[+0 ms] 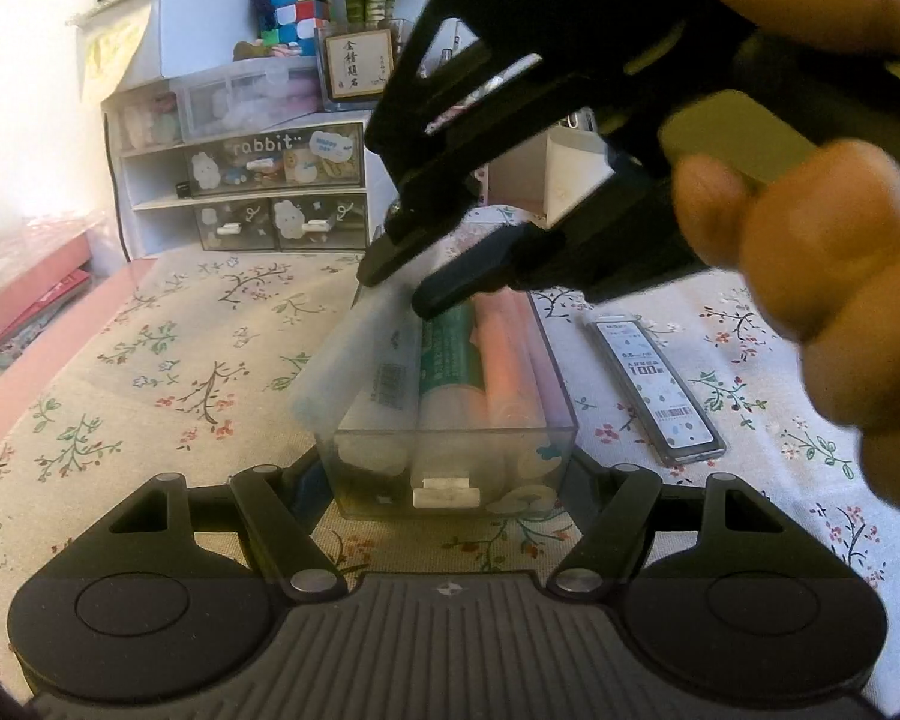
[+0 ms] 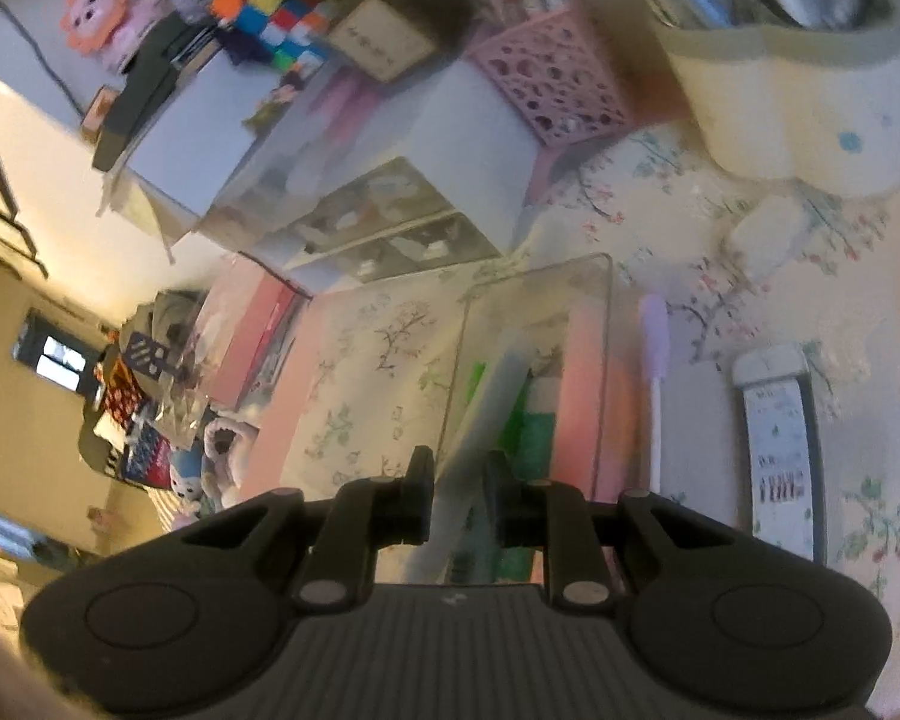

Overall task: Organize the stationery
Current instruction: 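Lower the clear tube into the clear box and open the right gripper, then grasp the white printed refill pack with the right gripper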

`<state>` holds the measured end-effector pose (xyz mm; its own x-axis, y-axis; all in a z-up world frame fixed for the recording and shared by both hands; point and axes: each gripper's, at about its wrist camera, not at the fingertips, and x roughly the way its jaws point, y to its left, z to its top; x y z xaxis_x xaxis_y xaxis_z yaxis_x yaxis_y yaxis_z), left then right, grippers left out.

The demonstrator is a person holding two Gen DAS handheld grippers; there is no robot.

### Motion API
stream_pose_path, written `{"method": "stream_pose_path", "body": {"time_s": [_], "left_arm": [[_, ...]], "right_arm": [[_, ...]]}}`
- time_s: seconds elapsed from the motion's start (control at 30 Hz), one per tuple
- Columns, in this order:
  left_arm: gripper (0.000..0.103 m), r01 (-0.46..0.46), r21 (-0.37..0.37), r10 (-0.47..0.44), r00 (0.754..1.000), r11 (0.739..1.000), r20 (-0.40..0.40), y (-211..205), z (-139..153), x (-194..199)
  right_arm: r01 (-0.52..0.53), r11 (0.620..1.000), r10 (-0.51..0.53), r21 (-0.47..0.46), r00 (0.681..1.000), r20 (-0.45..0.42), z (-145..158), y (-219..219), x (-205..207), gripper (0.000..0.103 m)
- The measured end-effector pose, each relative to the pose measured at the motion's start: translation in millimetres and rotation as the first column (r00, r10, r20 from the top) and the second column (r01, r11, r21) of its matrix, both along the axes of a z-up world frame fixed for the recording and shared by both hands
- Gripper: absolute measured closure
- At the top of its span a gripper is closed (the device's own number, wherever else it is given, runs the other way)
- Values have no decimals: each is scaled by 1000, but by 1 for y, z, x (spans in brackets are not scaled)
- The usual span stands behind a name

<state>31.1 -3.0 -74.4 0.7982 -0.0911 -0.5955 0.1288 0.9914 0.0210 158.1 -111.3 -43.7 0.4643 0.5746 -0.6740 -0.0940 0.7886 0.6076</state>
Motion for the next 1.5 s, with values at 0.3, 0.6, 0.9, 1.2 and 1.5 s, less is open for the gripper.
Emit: {"method": "stream_pose_path", "body": {"time_s": [0.3, 0.6, 0.9, 1.2, 1.5], "left_arm": [[31, 0, 0, 0, 1000, 1000, 0, 0, 0, 0], [31, 0, -4, 0, 1000, 1000, 0, 0, 0, -1], [31, 0, -5, 0, 1000, 1000, 0, 0, 0, -1], [31, 1, -7, -1, 1000, 1000, -1, 0, 0, 0], [31, 1, -8, -1, 1000, 1000, 0, -1, 0, -1]], "right_arm": [[-47, 999, 47, 10, 999, -2, -2, 4, 12, 89], [28, 998, -31, 63, 999, 42, 12, -32, -6, 87], [144, 988, -142, -57, 989, 32, -7, -71, -18, 87], [125, 940, -97, -318, 990, 101, -14, -70, -29, 72], [40, 866, 54, -498, 984, 172, -16, -36, -41, 65]]}}
